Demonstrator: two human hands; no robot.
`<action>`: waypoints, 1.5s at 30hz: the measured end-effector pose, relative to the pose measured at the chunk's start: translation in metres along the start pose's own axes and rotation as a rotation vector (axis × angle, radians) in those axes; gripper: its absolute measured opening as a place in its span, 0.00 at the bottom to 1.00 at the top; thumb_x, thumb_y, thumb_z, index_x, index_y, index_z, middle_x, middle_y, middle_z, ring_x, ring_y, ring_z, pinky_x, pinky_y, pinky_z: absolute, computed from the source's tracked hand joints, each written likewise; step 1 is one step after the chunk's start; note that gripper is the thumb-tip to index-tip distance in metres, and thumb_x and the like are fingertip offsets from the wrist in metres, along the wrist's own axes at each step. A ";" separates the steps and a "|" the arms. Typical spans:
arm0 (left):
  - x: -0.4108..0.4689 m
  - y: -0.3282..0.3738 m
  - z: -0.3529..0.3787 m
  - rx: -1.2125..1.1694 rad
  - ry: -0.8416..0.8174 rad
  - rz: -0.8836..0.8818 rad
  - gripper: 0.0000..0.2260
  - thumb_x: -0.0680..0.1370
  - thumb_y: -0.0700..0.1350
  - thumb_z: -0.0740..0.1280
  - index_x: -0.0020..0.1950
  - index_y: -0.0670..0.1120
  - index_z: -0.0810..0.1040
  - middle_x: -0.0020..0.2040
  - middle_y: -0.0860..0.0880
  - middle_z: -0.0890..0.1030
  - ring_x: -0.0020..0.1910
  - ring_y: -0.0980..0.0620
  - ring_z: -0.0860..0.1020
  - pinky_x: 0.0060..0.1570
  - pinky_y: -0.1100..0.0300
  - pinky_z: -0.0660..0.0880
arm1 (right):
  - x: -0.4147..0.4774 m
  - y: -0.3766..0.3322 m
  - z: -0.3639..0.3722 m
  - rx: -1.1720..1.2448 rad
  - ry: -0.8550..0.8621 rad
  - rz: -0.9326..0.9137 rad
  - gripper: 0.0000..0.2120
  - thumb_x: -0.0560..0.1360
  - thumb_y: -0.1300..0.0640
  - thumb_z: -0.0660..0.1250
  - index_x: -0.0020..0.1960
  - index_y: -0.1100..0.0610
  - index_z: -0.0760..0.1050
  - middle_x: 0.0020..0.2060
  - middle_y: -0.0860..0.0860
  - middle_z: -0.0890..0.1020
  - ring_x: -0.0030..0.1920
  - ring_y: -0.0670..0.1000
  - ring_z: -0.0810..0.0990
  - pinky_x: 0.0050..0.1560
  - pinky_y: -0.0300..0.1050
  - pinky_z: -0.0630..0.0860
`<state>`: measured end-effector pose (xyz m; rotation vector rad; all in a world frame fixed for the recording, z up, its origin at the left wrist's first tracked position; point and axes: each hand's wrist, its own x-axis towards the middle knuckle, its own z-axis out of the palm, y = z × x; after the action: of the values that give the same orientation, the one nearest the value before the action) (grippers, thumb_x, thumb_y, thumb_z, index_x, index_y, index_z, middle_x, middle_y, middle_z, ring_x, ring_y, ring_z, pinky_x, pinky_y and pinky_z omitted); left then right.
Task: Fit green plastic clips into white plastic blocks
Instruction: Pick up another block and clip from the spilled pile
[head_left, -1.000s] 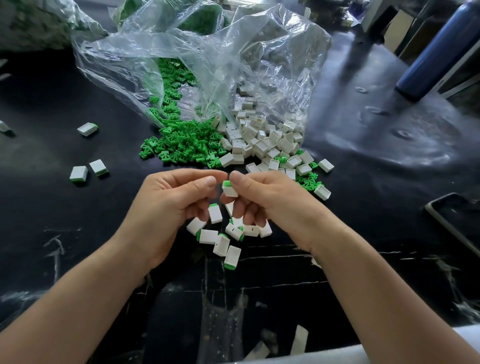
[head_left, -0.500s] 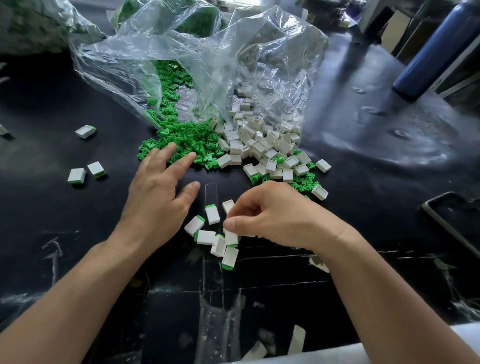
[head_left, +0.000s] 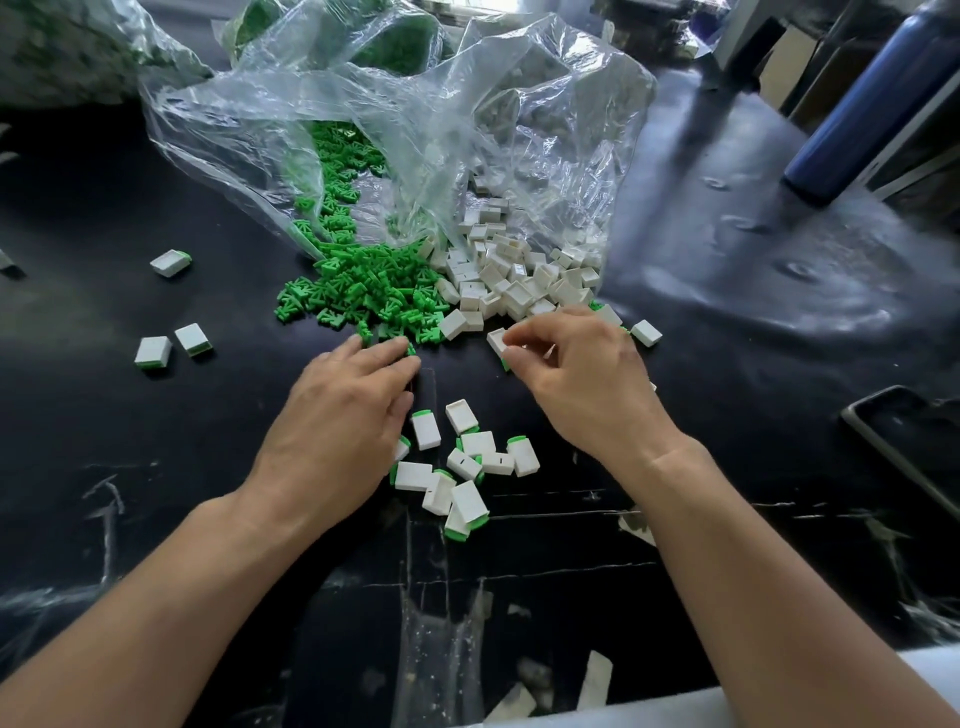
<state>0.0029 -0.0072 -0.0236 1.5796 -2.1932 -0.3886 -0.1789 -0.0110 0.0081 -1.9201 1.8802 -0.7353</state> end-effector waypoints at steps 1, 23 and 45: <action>-0.001 0.001 0.001 -0.011 0.011 0.020 0.15 0.76 0.35 0.64 0.62 0.40 0.76 0.66 0.43 0.74 0.69 0.38 0.66 0.69 0.45 0.60 | 0.002 0.001 0.002 -0.025 0.022 -0.001 0.10 0.75 0.54 0.65 0.55 0.53 0.80 0.44 0.46 0.73 0.46 0.47 0.73 0.52 0.39 0.69; -0.003 0.003 -0.011 -0.070 0.197 0.052 0.15 0.71 0.27 0.68 0.54 0.40 0.82 0.45 0.40 0.78 0.40 0.43 0.77 0.45 0.55 0.75 | 0.011 0.006 0.019 -0.135 0.006 -0.077 0.12 0.74 0.59 0.67 0.57 0.54 0.76 0.52 0.51 0.75 0.54 0.52 0.73 0.56 0.46 0.70; -0.006 0.025 -0.024 -1.200 -0.071 -0.208 0.03 0.63 0.39 0.69 0.34 0.47 0.80 0.48 0.48 0.84 0.42 0.51 0.83 0.41 0.62 0.80 | -0.008 -0.014 0.009 0.450 0.025 -0.175 0.08 0.68 0.64 0.73 0.41 0.53 0.78 0.34 0.46 0.78 0.34 0.42 0.75 0.38 0.35 0.74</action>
<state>-0.0045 0.0071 0.0072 1.0433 -1.2817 -1.4763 -0.1618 -0.0029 0.0085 -1.7952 1.4143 -1.1299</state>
